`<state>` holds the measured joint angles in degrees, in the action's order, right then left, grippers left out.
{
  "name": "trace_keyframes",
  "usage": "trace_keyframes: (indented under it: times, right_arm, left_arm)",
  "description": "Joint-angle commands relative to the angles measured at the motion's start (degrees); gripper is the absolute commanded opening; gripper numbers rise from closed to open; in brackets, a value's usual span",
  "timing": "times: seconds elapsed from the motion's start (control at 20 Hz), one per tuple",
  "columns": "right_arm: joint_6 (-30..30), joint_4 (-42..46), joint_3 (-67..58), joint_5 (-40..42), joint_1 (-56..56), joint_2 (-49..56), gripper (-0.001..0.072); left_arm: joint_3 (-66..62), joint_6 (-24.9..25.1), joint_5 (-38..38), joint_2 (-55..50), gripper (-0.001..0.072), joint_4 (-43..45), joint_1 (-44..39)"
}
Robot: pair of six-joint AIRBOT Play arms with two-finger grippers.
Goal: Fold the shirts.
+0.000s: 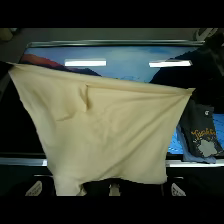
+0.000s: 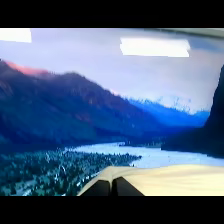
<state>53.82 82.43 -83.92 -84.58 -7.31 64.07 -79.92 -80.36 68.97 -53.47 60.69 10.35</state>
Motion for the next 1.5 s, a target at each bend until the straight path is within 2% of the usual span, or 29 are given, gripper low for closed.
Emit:
trace_keyframes:
  times: [0.0, 0.1, 0.2, 0.45, 0.6, 0.75, 0.9, 1.0, 1.1, 1.2, 1.25, 1.3, 1.45]
  right_arm:
    - [0.11, -1.44, 13.00, 13.68, -0.02, 8.85, 0.0019]
    - [-0.15, -3.21, 12.96, 20.55, -0.02, 13.81, 0.0020]
    - [-3.54, -5.79, 12.96, 27.80, 0.00, 16.59, 0.0019]
    - [-4.52, -7.17, 12.33, 48.85, -0.02, 18.25, 0.0019]
    - [-3.91, -8.13, 8.68, 54.23, -0.02, 19.69, 0.0019]
    - [-3.93, -13.46, 7.39, 51.30, 0.42, 23.30, 0.0019]
    - [-3.96, -12.81, 7.39, 43.28, 2.95, 27.54, 0.0020]
    - [-3.96, -11.63, 7.37, 39.17, 3.23, 26.77, 0.0021]
    - [-3.98, -6.99, 7.39, 33.83, 2.01, 24.24, 0.0021]
    - [-3.93, 0.42, 7.39, 26.95, 1.46, 23.30, 0.0021]
    - [-3.87, 0.79, 7.61, 23.04, 1.44, 23.67, 0.0021]
    - [-3.34, 0.72, 7.85, 20.87, 1.40, 24.33, 0.0021]
    - [-2.10, -2.38, 8.59, 17.16, 1.46, 27.28, 0.0021]
  left_arm:
    - [18.51, 3.04, -11.13, -6.84, 0.0023, -0.04, -3.04]
    - [20.63, 3.06, -15.37, -12.41, 0.0024, -0.04, -3.43]
    - [19.23, 3.06, -19.15, -17.46, 0.0023, -0.09, -3.43]
    - [9.09, 3.04, -27.08, -27.43, 0.0023, -0.07, -3.65]
    - [0.81, 2.93, -27.58, -33.00, 0.0023, -0.13, -3.67]
    - [-1.01, 2.84, -26.82, -36.63, 0.0024, -0.22, -5.18]
    - [-0.74, 2.86, -21.97, -39.06, 0.0024, -0.22, -6.60]
    - [-1.44, 3.85, -18.34, -37.31, 0.0024, 0.61, -5.95]
    - [-2.21, 4.11, -11.50, -34.49, 0.0024, 2.47, -4.50]
    - [-1.51, 4.07, -1.14, -33.46, 0.0024, 5.90, -3.69]
    - [0.15, 3.85, 3.43, -33.59, 0.0024, 7.34, -3.78]
    - [2.75, 3.85, 5.27, -33.62, 0.0024, 7.52, -3.78]
    - [10.40, 2.62, 4.55, -34.38, 0.0024, 7.48, -3.74]
